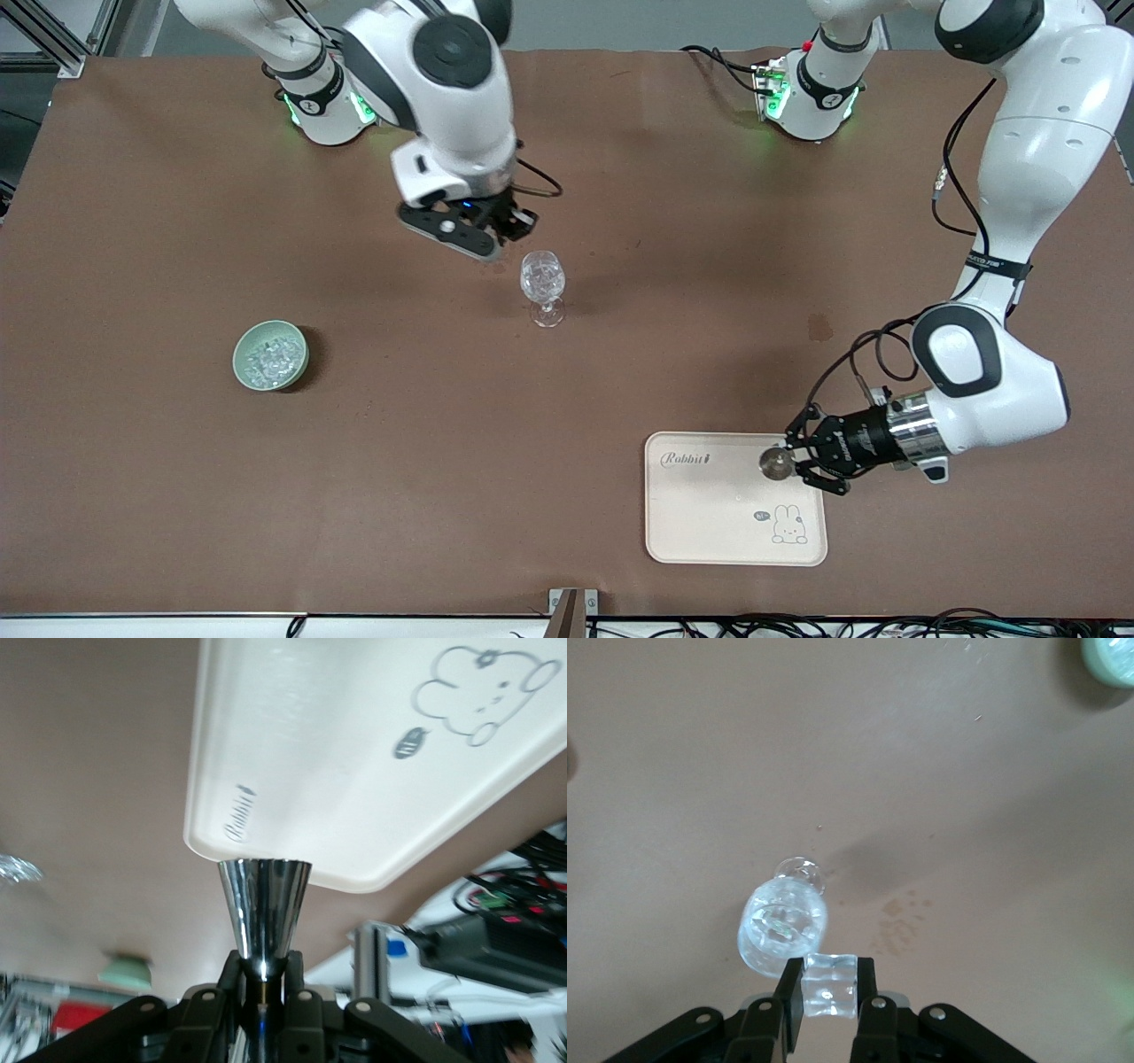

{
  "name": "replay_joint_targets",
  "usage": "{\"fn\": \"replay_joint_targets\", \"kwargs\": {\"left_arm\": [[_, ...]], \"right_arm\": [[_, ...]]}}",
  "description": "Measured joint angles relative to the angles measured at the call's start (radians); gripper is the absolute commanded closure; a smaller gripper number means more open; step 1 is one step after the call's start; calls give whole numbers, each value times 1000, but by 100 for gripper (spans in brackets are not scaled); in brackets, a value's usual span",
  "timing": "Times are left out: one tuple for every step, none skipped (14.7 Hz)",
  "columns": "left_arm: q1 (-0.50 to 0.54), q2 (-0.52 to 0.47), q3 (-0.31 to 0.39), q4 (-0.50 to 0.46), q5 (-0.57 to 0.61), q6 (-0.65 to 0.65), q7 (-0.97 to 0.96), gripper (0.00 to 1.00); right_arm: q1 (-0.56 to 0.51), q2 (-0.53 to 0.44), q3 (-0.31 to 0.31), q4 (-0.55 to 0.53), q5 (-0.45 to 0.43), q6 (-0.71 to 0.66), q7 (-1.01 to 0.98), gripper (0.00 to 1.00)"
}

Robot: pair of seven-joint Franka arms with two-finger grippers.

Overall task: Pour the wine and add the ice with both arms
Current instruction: 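Move the jigger to the tray with the left gripper while the right gripper brings ice, then drop the ice into the glass with the right gripper while the left gripper lowers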

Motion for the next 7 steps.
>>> {"fn": "replay_joint_targets", "kwargs": {"left_arm": [[9,24,0,13,-59,6,49,99],[11,49,0,25,-115,26,98,99],[10,76,0,35,-165,53,146,99],[8,105,-1,45,-210,73,191,99],[7,133,-1,53,-252,83,230,99],[9,161,0,60,-297,89,271,99],[13,186,0,65,-340,91,316,99]], "right_arm": [[18,34,0,0,-20,20,31,99],[32,62,0,1,-33,36,57,99],[42,84,0,1,-40,47,74,99],[49,98,0,2,-42,52,81,99],[54,105,0,3,-43,53,86,99],[55,107,0,3,-43,53,87,98],[56,107,0,3,-43,54,87,98]]}}
